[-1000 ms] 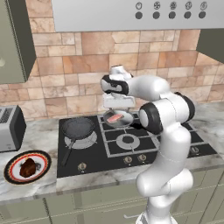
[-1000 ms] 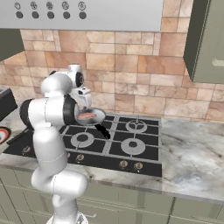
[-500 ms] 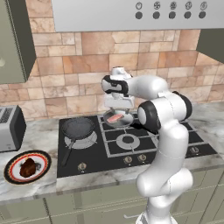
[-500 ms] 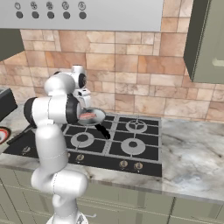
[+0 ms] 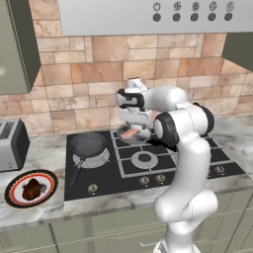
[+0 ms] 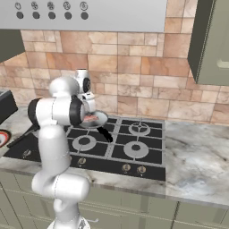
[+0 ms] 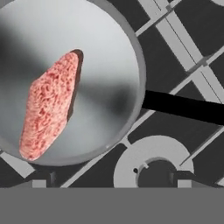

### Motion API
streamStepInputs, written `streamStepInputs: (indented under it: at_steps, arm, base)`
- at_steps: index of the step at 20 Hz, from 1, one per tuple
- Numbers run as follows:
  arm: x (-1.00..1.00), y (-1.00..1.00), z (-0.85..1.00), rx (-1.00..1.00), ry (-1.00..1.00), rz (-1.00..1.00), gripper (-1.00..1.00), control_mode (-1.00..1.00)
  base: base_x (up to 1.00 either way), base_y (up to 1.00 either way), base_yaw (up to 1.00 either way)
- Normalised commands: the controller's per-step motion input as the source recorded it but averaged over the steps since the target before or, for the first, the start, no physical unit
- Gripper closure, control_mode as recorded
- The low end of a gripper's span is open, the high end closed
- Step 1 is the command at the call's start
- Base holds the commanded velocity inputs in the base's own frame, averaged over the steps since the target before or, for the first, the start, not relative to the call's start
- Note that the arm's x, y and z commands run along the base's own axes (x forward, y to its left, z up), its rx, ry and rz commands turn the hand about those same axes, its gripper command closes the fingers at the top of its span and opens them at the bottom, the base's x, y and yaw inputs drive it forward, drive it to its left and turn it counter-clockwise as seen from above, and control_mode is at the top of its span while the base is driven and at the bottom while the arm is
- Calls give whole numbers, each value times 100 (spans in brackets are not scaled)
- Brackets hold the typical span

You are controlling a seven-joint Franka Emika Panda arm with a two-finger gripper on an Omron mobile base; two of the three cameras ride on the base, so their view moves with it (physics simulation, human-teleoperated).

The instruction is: Place one of the steaks on the plate and the other in the bowl. Then place the bowl in the fridge.

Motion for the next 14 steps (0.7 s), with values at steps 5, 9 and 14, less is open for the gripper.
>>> streamStepInputs:
  at_steps: [5,9,14]
  arm:
    - [19,-5,-17,0,-3,0,-100,-100]
    - [30,0,-10,0,-1,0,-100,-100]
    - [28,0,-10,-3,-6,0,-100,-100]
  base:
    - [0,0,0]
    - [0,0,0]
    - [0,0,0]
